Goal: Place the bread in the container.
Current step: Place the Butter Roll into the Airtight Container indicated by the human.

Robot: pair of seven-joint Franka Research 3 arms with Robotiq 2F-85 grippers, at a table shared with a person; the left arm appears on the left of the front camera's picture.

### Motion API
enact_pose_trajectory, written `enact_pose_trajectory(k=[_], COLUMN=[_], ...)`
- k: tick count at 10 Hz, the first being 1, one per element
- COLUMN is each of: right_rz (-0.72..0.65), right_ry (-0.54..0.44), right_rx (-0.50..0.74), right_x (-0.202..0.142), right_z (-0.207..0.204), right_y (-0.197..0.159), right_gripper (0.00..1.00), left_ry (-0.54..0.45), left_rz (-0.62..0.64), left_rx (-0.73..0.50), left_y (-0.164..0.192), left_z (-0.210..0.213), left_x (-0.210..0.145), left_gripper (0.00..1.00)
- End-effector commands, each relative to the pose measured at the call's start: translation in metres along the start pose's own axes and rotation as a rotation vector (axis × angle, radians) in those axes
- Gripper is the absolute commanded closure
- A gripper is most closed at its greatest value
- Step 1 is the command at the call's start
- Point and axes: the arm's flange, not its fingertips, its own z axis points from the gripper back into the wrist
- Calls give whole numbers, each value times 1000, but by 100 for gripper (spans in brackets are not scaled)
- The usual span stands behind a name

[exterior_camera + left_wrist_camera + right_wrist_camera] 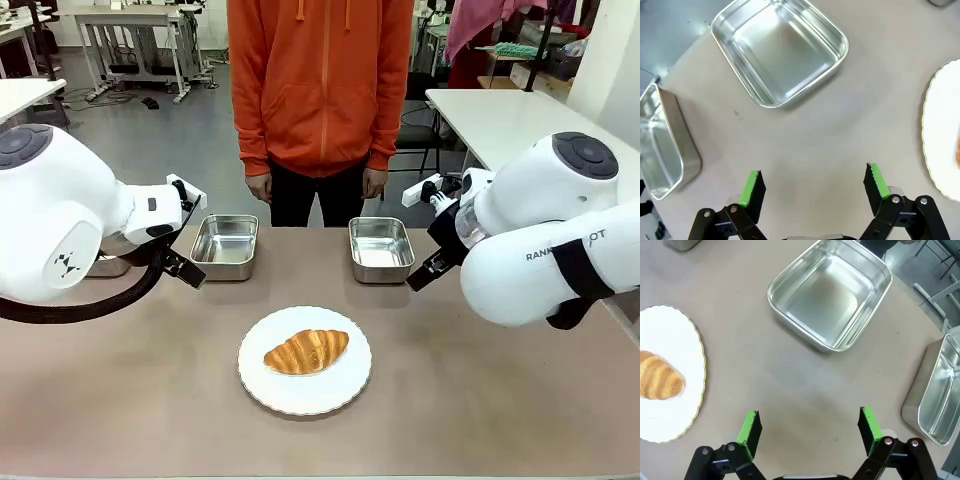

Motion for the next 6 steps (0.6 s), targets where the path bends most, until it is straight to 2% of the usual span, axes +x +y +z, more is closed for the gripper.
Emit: enact_pose_trajectory(k=[1,6], right_rz=[0,0], right_ry=[0,0], right_rx=[0,0], right_x=[0,0], right_z=[0,0], right_y=[0,0], right_gripper=[0,0], left_ry=[0,0], left_rz=[0,0], left_rx=[0,0], left_y=[0,0], left_z=[0,0], left_x=[0,0], left_gripper=[0,0])
